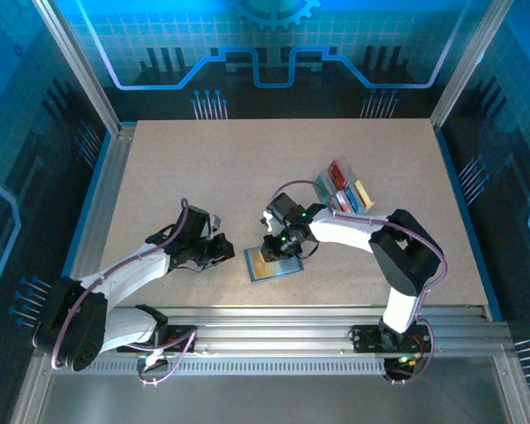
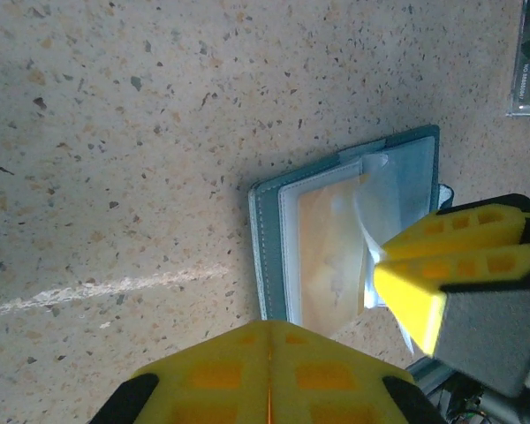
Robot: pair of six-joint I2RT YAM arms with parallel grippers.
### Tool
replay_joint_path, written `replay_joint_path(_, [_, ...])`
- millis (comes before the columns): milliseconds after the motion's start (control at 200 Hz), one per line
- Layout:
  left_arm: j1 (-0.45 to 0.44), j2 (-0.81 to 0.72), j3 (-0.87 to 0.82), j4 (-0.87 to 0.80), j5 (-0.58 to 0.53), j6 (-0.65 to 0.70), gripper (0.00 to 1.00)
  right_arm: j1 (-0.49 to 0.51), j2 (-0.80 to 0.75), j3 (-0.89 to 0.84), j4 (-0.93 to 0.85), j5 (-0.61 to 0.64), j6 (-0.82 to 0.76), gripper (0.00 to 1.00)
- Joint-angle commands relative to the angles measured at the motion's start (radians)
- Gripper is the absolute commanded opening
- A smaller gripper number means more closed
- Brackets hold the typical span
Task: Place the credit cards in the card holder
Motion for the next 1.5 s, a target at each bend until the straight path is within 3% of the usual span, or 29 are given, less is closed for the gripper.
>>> replay_joint_path(0, [0.008,-0.003,-0.014,-0.019,0.02,0.007,0.08,0.005,-0.016,-0.019,0.071,-0.123,0.022,0.3])
replay_joint_path(75, [0.009,0.003,-0.014,-0.014,0.021,0.007,0.08,-0.002,-0.023,-0.037,0.091,-0.155,0.028,0.41])
replay_joint_path(260, [0.01,0.01,-0.01,-0.01,0.024,0.01,0.08,-0.044,-0.043,-0.083,0.126,-0.221,0.036,0.49])
replay_joint_path(415, [0.009,0.009,0.009,-0.02,0.03,0.016,0.08,-0.044,-0.005,-0.074,0.115,-0.198,0.037,0.42])
replay_joint_path(615, [0.006,0.026,0.027,-0.017,0.044,0.022,0.07,-0.026,0.047,-0.056,0.124,-0.169,0.037,0.2])
replay_joint_path(760, [-0.009,0.067,0.047,0.001,0.055,0.024,0.05,-0.012,0.1,-0.039,0.12,-0.134,0.036,0.13])
replay_joint_path(1116, [-0.107,0.22,0.111,0.066,0.049,0.013,0.04,0.005,0.106,-0.039,0.162,-0.126,0.076,0.15])
replay_joint_path(1496, [-0.119,0.336,0.099,0.132,0.026,0.019,0.03,0.005,0.056,-0.004,0.087,-0.103,0.042,0.21])
